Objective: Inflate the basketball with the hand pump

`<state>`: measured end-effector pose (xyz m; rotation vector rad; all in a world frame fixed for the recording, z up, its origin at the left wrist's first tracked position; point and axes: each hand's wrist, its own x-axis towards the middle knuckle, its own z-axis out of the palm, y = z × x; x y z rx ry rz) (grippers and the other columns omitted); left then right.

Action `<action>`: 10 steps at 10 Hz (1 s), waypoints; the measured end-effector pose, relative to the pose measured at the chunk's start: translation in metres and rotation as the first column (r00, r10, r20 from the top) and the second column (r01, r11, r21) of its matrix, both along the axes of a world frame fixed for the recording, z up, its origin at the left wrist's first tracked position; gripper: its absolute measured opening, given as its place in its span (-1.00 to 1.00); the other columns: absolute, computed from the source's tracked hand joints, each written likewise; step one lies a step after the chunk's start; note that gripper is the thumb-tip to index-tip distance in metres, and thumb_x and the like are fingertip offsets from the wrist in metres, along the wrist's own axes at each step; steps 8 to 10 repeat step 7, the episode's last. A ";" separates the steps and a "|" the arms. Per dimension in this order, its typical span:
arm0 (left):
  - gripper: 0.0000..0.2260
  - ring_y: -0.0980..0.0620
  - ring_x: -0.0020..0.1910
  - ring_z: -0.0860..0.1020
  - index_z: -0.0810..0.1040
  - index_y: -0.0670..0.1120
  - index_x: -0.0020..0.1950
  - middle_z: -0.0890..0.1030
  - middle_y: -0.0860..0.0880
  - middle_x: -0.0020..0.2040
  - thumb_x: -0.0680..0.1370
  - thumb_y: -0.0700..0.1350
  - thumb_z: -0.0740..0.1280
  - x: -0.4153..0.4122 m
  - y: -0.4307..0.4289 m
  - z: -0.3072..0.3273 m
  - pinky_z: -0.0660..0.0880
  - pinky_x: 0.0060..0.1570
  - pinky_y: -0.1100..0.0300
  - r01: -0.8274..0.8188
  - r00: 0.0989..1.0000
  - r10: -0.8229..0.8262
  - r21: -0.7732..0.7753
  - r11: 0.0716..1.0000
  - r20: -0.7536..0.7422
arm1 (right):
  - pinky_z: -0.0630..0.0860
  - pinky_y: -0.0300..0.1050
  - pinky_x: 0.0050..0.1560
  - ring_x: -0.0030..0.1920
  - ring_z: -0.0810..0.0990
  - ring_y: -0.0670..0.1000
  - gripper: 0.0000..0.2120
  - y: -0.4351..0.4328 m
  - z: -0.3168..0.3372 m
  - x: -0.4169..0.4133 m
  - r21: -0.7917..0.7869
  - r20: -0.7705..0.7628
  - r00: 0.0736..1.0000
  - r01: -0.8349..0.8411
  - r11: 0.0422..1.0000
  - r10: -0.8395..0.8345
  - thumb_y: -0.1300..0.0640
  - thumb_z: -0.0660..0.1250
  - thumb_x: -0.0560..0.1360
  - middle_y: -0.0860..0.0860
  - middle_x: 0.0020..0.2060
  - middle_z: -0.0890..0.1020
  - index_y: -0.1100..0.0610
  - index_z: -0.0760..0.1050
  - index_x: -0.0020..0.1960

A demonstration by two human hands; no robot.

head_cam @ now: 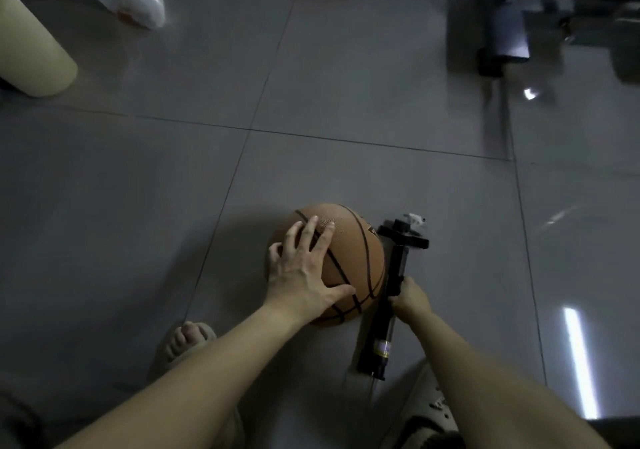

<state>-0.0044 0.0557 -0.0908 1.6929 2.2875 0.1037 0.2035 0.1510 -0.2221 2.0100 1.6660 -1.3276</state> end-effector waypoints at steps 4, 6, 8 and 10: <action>-0.05 -0.17 0.61 -0.07 -0.04 0.13 0.65 -0.04 -0.08 0.65 0.44 0.33 0.42 0.012 0.001 0.029 0.15 0.51 -0.16 -0.062 0.985 0.086 -0.157 0.986 0.153 | 0.50 0.13 0.30 0.31 0.51 0.14 -0.42 0.002 0.109 -0.033 0.149 -0.307 0.952 0.050 0.988 -0.002 -0.14 0.30 0.58 0.09 0.34 0.53 0.10 0.33 0.50; -0.01 -0.17 0.62 -0.06 -0.06 0.09 0.65 -0.03 -0.12 0.65 0.41 0.41 0.36 0.007 0.014 0.041 0.06 0.54 -0.20 -0.009 0.986 0.049 -0.241 0.971 0.160 | 0.53 0.09 0.22 0.21 0.56 0.13 -0.52 0.007 0.124 -0.028 0.117 -0.227 0.974 0.047 0.992 -0.019 -0.09 0.29 0.59 0.10 0.25 0.58 0.16 0.44 0.40; -0.04 -0.15 0.62 -0.02 0.02 0.05 0.65 0.03 -0.13 0.65 0.41 0.44 0.34 -0.008 0.028 0.067 0.05 0.56 -0.13 0.013 0.992 0.021 -0.265 0.964 0.126 | 0.53 0.02 0.09 0.07 0.58 0.13 -0.56 0.030 0.156 -0.019 0.128 -0.204 0.977 0.087 0.988 -0.060 -0.11 0.28 0.60 0.13 0.12 0.62 0.21 0.50 0.29; -0.04 -0.15 0.62 -0.02 0.02 0.05 0.65 0.03 -0.13 0.65 0.41 0.44 0.34 -0.008 0.028 0.067 0.05 0.56 -0.13 0.013 0.992 0.021 -0.265 0.964 0.126 | 0.53 0.02 0.09 0.07 0.58 0.13 -0.56 0.030 0.156 -0.019 0.128 -0.204 0.977 0.087 0.988 -0.060 -0.11 0.28 0.60 0.13 0.12 0.62 0.21 0.50 0.29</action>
